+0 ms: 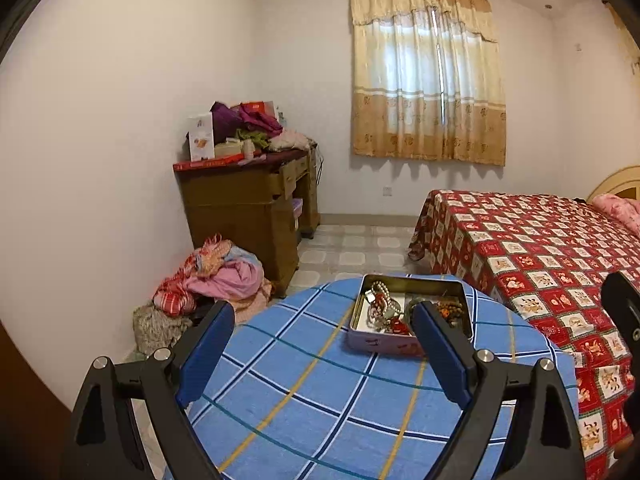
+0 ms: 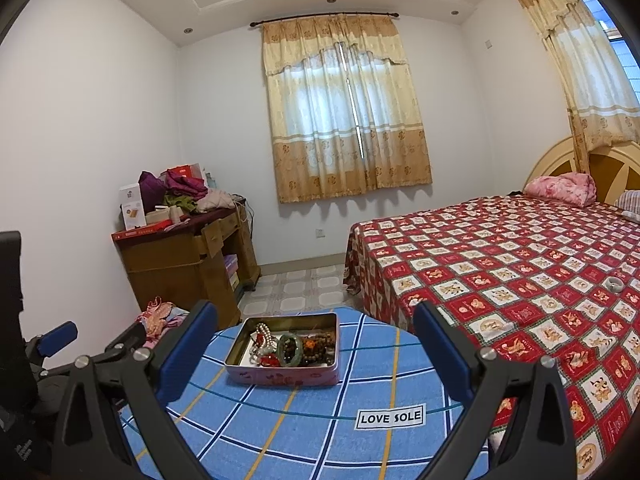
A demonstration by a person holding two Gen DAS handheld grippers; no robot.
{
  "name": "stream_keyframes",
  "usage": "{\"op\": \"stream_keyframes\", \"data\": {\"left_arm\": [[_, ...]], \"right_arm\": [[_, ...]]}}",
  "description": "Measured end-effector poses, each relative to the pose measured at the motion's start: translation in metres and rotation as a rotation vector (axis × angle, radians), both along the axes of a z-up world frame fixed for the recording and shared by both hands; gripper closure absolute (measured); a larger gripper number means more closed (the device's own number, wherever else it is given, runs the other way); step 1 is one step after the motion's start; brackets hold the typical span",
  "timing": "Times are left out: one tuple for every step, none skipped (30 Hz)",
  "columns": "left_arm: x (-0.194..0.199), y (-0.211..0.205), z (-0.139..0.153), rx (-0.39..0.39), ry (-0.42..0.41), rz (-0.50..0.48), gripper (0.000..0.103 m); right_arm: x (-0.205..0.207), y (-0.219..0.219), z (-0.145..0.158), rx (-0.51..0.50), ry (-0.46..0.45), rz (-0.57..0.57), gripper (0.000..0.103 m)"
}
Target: Organize jewelry
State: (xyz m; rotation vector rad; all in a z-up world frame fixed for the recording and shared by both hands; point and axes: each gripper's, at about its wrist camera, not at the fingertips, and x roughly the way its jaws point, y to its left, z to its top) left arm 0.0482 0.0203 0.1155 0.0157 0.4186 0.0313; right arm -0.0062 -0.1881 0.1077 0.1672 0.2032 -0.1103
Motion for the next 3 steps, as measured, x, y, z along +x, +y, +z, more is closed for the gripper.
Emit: {"op": "stream_keyframes", "data": {"left_arm": [[0.0019,0.0019,-0.0008,-0.01,0.011,0.001,0.012],[0.0038,0.003,-0.0019,-0.012,0.021,0.006,0.012],[0.0054,0.0033,-0.0026,-0.01,0.026,0.013,0.012]], "right_arm": [[0.001,-0.0001,-0.0006,0.001,0.003,-0.003,0.002],[0.0031,-0.0002,-0.0008,0.002,0.006,-0.007,0.002],[0.0041,-0.002,-0.002,0.006,0.011,-0.012,0.002]]}}
